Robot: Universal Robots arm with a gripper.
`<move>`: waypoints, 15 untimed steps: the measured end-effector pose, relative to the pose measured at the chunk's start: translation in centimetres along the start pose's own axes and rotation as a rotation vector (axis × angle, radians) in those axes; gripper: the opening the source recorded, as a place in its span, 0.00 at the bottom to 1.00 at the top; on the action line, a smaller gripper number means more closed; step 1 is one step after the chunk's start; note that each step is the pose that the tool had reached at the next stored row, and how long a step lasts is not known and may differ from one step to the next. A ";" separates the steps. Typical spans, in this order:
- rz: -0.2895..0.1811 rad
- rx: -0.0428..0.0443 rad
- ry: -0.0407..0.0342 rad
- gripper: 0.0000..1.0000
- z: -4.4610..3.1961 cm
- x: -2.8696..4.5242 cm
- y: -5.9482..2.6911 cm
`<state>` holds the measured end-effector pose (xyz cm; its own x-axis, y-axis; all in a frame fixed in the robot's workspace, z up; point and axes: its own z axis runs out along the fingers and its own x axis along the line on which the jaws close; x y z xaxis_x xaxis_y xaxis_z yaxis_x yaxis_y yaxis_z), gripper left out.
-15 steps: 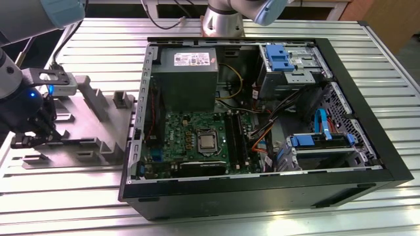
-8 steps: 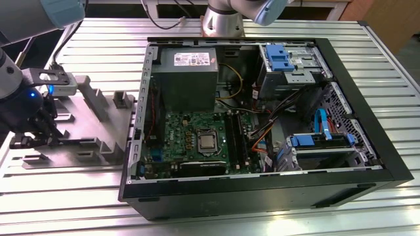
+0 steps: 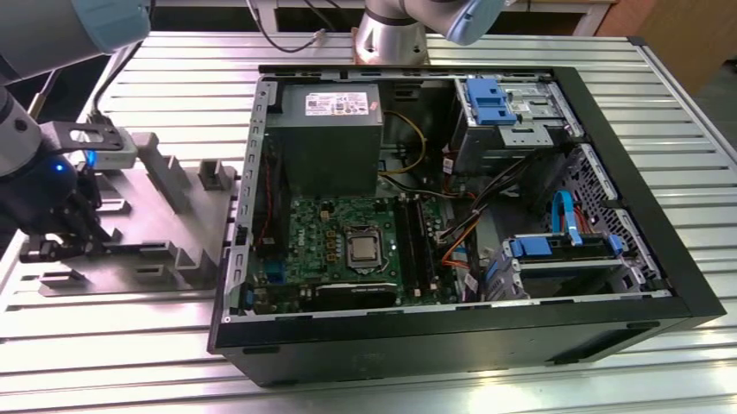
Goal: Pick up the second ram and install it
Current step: 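Pick up the second ram and move it above second insertion slot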
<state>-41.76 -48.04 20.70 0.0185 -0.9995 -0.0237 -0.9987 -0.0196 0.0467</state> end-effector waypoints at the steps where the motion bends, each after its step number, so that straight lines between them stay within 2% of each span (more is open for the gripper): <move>1: -0.002 -0.0001 0.0002 0.24 0.11 0.00 0.00; 6: -0.008 -0.0004 0.0006 0.24 0.34 0.01 0.02; 11: -0.041 -0.0012 0.0019 0.24 0.38 0.01 0.02; 12: -0.041 -0.0009 -0.0016 0.24 0.41 0.01 0.02; 13: -0.041 -0.0005 -0.0091 0.24 0.42 0.00 0.02; 14: -0.042 -0.0001 -0.0196 0.24 0.43 0.00 0.02; 15: -0.042 0.0000 -0.0262 0.24 0.42 0.01 0.01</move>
<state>-41.79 -48.04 20.28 0.0596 -0.9969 -0.0517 -0.9971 -0.0619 0.0451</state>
